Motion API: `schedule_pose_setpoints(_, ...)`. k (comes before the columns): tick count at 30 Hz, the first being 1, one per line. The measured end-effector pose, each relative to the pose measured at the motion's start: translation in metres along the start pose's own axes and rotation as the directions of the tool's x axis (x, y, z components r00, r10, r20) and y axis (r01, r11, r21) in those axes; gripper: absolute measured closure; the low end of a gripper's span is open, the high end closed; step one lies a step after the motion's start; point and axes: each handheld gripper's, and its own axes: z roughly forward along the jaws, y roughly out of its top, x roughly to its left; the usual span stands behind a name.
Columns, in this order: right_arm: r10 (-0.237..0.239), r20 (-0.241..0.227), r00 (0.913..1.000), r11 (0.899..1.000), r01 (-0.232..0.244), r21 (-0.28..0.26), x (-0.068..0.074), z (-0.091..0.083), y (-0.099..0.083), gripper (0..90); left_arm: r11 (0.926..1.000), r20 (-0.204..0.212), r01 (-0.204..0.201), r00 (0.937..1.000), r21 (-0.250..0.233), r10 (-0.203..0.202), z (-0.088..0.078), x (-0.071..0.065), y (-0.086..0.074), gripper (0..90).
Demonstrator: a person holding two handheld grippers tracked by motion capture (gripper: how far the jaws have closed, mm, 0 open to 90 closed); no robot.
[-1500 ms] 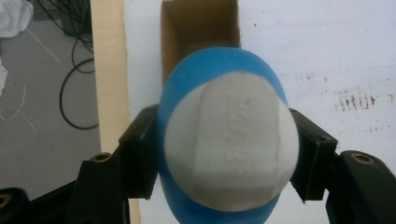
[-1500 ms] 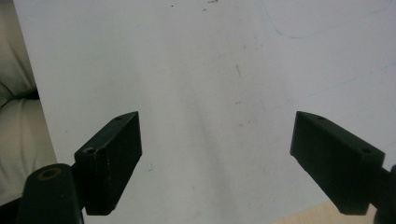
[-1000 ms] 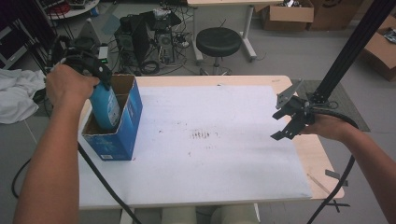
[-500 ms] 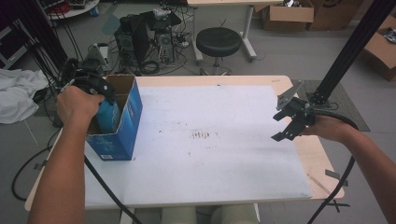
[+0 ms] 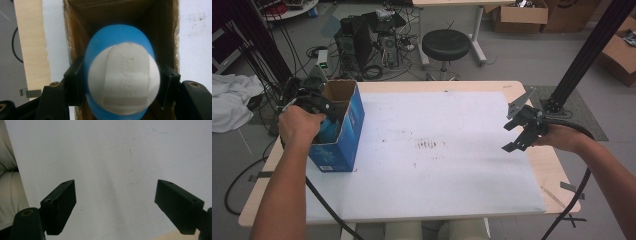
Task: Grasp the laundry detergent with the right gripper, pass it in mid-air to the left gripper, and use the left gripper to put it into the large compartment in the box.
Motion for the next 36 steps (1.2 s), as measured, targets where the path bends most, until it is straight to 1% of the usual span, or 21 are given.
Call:
schedule_pose_setpoints(2, -0.001, -0.001, 1.0, 1.0, 0.001, 0.0, 0.0, 0.001, 0.0, 17.3, 1.0, -0.003, -0.008, 1.0, 0.003, 0.008, 0.004, -0.002, 0.0, 38.4)
schedule_pose_setpoints(7, -0.002, -0.001, 1.0, 1.0, 0.002, 0.003, 0.0, 0.001, -0.001, 17.3, 0.9999, 0.002, -0.007, 1.0, 0.015, 0.007, 0.013, -0.002, -0.002, 38.3)
schedule_pose_setpoints(10, 0.004, -0.003, 1.0, 1.0, -0.004, 0.004, 0.0, 0.002, -0.002, 17.4, 0.9999, 0.005, -0.006, 1.0, 0.016, 0.006, 0.017, -0.002, -0.002, 38.3)
schedule_pose_setpoints(18, 0.003, -0.003, 1.0, 1.0, -0.003, 0.003, 0.0, 0.003, -0.002, 17.4, 0.9997, 0.005, -0.006, 1.0, 0.025, 0.006, 0.017, -0.002, -0.002, 38.2)
schedule_pose_setpoints(28, -0.001, -0.005, 1.0, 1.0, 0.001, 0.011, 0.001, 0.005, -0.001, 17.5, 0.9999, 0.018, 0.0, 0.9998, 0.016, 0.0, 0.017, 0.0, -0.004, 37.5)
schedule_pose_setpoints(33, 0.0, -0.007, 1.0, 1.0, 0.001, 0.012, 0.001, 0.005, 0.0, 17.7, 0.9999, 0.036, 0.009, 0.9993, 0.004, -0.009, 0.014, 0.001, -0.004, 34.0)
schedule_pose_setpoints(36, -0.004, -0.007, 1.0, 1.0, 0.005, 0.012, 0.002, 0.005, 0.001, 17.8, 0.9999, 0.037, 0.01, 0.9993, 0.008, -0.01, 0.013, 0.001, -0.004, 32.1)
